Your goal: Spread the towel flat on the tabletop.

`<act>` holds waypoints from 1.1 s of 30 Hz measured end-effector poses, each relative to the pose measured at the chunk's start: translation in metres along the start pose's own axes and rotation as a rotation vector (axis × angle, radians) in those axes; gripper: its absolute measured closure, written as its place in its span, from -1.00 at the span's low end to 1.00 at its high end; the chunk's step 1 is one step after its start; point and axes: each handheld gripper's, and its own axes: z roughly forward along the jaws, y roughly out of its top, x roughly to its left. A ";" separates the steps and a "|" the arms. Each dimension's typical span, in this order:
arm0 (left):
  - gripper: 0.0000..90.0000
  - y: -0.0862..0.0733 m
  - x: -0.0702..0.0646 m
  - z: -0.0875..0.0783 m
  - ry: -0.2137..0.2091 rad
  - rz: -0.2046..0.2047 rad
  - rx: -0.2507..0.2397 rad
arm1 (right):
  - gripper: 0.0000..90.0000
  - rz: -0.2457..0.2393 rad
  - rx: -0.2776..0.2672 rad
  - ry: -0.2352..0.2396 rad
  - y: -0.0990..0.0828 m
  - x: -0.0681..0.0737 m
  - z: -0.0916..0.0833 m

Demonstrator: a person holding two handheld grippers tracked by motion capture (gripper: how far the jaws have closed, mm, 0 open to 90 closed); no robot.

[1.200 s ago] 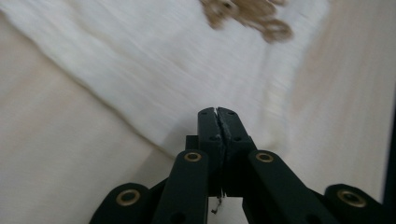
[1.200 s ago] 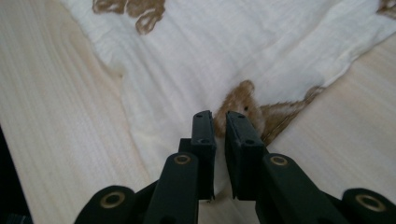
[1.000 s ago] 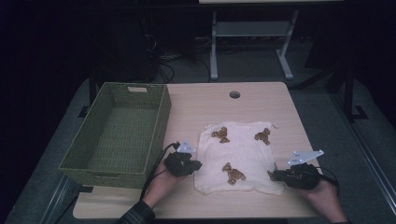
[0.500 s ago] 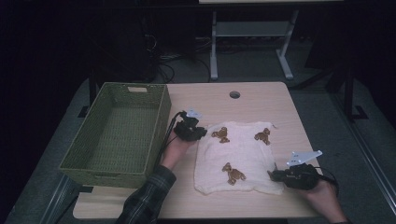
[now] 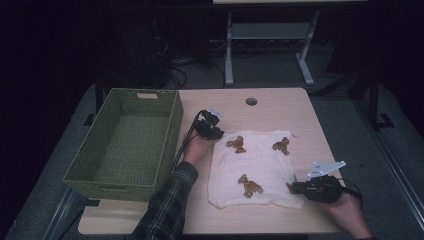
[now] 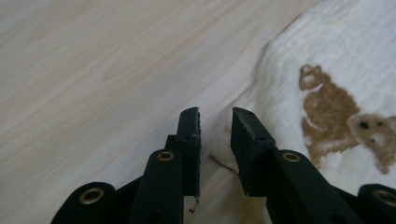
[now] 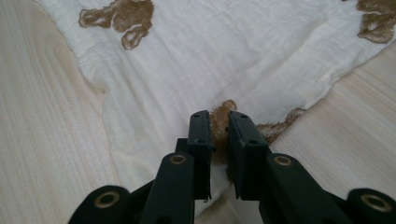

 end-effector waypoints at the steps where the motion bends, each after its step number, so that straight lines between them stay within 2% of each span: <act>1: 0.57 -0.001 0.000 0.001 -0.003 0.002 0.008 | 0.75 -0.001 -0.002 0.000 0.000 0.000 0.000; 2: 0.56 -0.002 0.000 0.002 -0.012 -0.008 0.007 | 0.76 -0.003 -0.004 -0.001 0.000 -0.001 0.000; 4: 0.56 -0.002 0.000 0.003 -0.011 0.000 0.003 | 0.76 -0.001 0.003 0.001 0.000 0.000 -0.001; 6: 0.70 -0.002 -0.002 0.003 -0.012 0.005 0.010 | 0.75 0.002 0.005 0.000 0.001 0.001 0.000; 9: 0.92 -0.001 0.002 0.002 0.008 -0.003 0.014 | 0.75 -0.004 -0.004 0.000 0.001 0.000 0.000; 12: 0.94 -0.001 0.010 0.002 0.034 -0.034 -0.001 | 0.75 0.000 -0.014 0.001 0.003 -0.002 -0.001; 14: 0.95 -0.001 0.018 0.000 0.070 -0.056 -0.026 | 0.75 -0.002 -0.015 -0.002 0.006 -0.004 -0.001; 17: 0.94 -0.001 0.024 -0.001 0.097 -0.053 -0.039 | 0.72 0.007 -0.025 -0.005 0.012 -0.009 0.000; 20: 0.90 0.000 0.025 0.000 0.090 -0.061 -0.050 | 0.66 0.013 -0.035 -0.014 0.020 -0.018 0.002; 22: 0.70 0.001 0.023 0.000 0.083 -0.057 -0.048 | 0.59 0.029 -0.039 -0.022 0.026 -0.025 0.003; 25: 0.52 0.002 0.022 -0.003 0.082 -0.052 -0.049 | 0.53 0.046 -0.053 -0.037 0.035 -0.038 0.004; 33: 0.35 0.000 0.026 -0.004 0.064 -0.061 -0.034 | 0.47 0.082 -0.071 -0.075 0.064 -0.078 0.016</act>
